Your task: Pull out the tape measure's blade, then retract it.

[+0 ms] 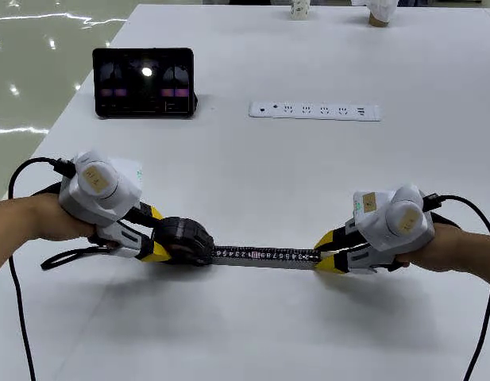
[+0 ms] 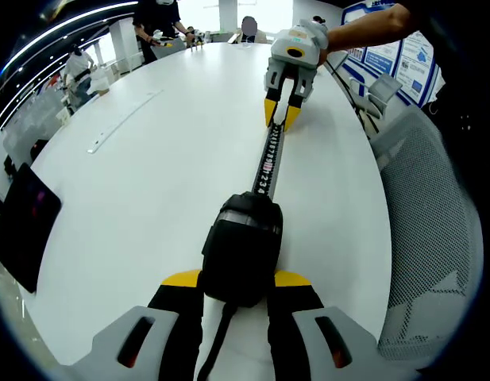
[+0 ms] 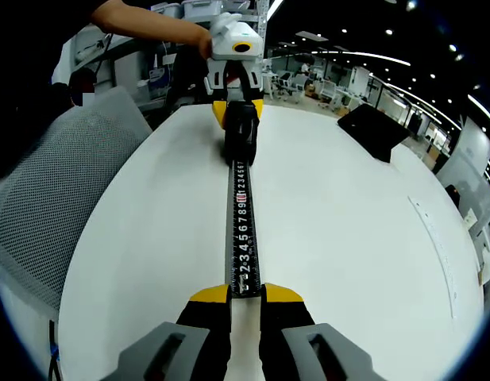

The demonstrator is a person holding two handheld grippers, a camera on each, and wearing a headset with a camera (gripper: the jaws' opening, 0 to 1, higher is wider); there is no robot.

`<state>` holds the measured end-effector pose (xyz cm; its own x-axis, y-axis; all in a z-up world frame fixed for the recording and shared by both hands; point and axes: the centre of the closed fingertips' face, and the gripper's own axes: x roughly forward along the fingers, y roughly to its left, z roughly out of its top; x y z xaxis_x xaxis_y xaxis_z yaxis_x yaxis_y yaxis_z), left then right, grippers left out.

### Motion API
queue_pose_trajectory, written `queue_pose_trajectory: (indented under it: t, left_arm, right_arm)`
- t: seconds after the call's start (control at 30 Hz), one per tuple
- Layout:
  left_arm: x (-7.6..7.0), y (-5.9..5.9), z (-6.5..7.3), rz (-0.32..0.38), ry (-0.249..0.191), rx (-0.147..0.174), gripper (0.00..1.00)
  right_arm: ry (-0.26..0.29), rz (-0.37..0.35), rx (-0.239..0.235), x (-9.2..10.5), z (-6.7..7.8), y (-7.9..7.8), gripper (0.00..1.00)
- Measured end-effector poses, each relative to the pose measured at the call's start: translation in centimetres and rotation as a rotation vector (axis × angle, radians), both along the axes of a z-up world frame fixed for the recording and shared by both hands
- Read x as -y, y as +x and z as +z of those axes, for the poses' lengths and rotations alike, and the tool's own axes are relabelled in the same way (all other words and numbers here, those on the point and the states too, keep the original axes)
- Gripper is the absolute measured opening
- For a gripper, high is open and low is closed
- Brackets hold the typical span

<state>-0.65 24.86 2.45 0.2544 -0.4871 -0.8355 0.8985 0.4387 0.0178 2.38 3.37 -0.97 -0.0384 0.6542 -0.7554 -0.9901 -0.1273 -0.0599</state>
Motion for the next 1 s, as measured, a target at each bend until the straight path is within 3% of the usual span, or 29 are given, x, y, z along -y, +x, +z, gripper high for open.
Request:
queue_pose_trajectory:
  t: [1.0]
  left_arm:
    - [0.0,0.0,-0.1,-0.007,0.009,-0.008,0.25]
  right_arm:
    - [-0.039,-0.016,0.006,3.7,0.0,0.7,0.09]
